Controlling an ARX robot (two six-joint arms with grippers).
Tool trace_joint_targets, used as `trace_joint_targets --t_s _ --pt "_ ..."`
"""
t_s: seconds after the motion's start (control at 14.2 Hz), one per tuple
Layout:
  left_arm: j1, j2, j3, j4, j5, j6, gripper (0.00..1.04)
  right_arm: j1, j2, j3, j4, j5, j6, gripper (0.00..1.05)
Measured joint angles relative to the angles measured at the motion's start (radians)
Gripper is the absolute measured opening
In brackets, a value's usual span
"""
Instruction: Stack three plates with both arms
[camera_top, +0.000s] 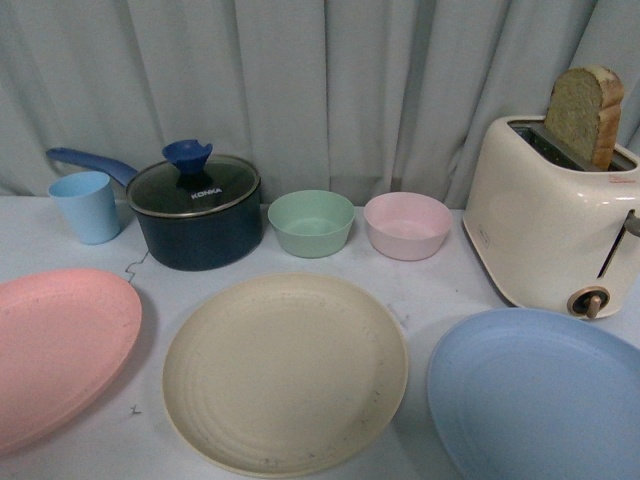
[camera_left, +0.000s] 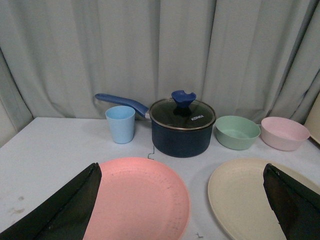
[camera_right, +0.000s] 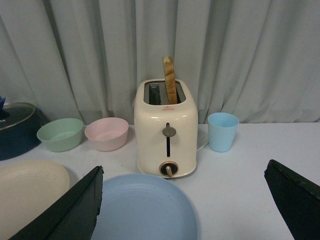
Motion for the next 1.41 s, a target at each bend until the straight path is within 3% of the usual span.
trace_joint_targets --t_s 1.41 --pt "0.0 0.0 0.0 0.0 0.0 0.0 0.98 0.0 0.0 0.0 0.0 0.0 0.0 0.98"
